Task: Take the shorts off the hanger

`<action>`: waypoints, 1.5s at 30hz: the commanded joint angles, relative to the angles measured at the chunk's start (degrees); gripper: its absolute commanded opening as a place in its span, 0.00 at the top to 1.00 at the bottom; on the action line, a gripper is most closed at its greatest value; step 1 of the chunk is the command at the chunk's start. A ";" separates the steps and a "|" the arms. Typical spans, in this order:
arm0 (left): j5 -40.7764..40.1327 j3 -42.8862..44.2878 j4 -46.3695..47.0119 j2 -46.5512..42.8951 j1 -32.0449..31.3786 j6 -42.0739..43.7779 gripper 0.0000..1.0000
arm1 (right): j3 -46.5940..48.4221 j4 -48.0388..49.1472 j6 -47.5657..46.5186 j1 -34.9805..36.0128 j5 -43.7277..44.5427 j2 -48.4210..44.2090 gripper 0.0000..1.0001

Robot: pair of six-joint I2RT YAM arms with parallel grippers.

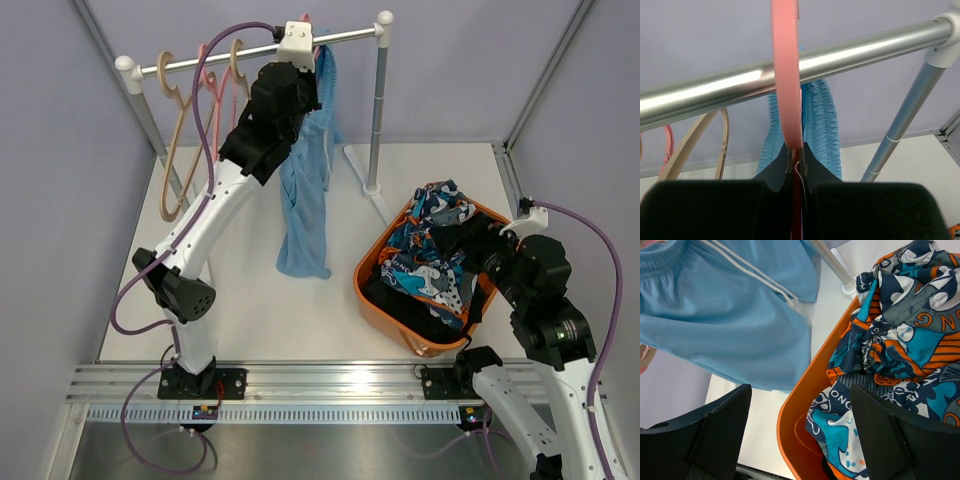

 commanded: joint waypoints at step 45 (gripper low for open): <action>11.25 -30.41 -21.92 -36.42 -19.97 -1.16 1.00 | 16.05 10.79 -2.54 25.48 2.29 26.92 0.24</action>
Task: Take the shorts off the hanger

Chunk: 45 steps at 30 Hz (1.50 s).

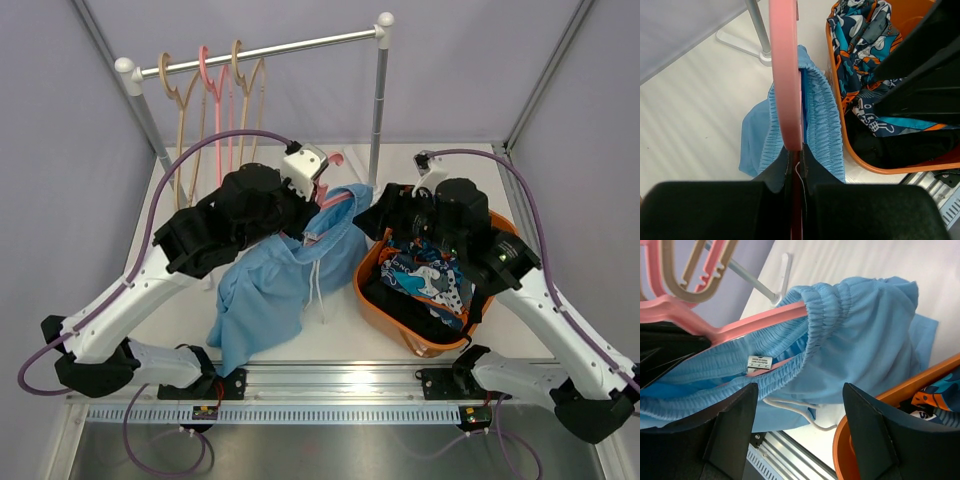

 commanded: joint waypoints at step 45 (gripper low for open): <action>-1.43 -8.21 -0.91 -21.00 -5.42 -0.14 1.00 | 20.50 -3.89 -7.01 -9.63 14.82 25.87 1.00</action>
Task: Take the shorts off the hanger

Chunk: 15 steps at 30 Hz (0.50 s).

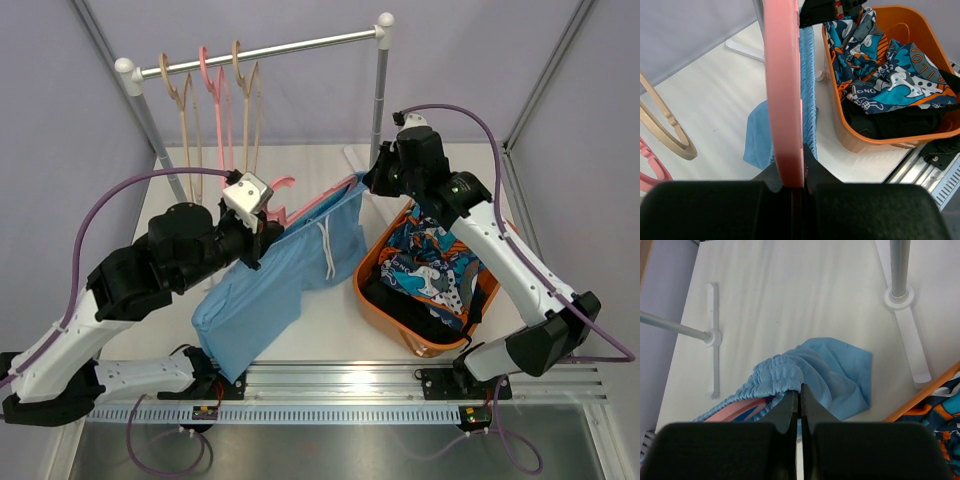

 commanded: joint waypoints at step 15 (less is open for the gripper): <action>-1.98 -3.97 13.24 -5.87 -0.32 -1.88 1.00 | -13.35 8.89 3.61 6.02 -1.14 -5.50 1.00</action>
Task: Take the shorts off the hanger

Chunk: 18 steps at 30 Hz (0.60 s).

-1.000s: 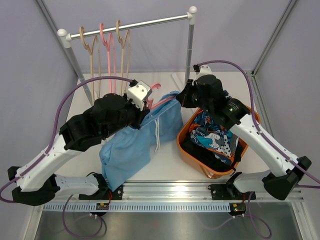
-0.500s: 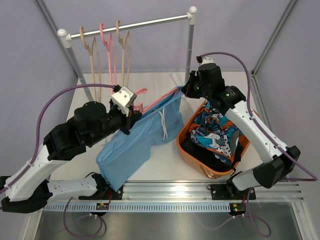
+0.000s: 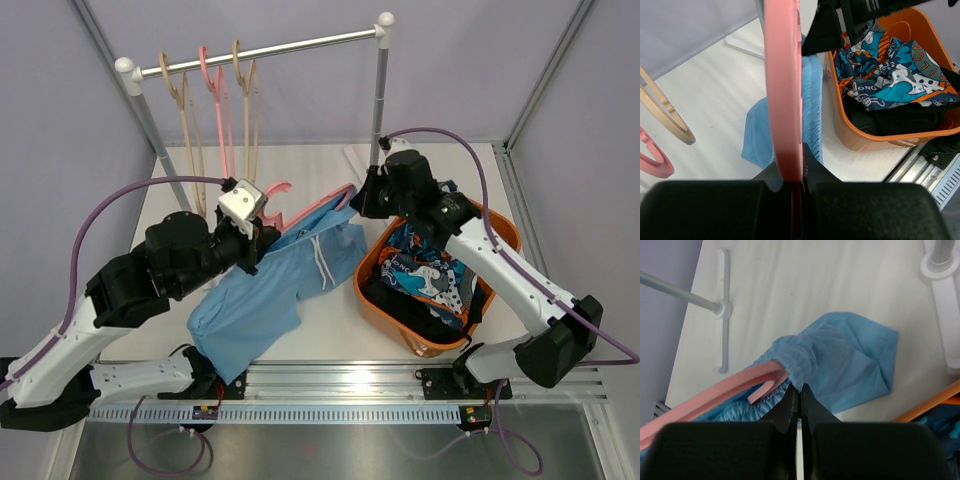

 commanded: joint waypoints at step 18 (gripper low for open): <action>-4.70 -0.92 18.70 -5.07 -0.32 -2.83 1.00 | -9.56 7.23 3.40 7.18 5.14 -7.51 1.00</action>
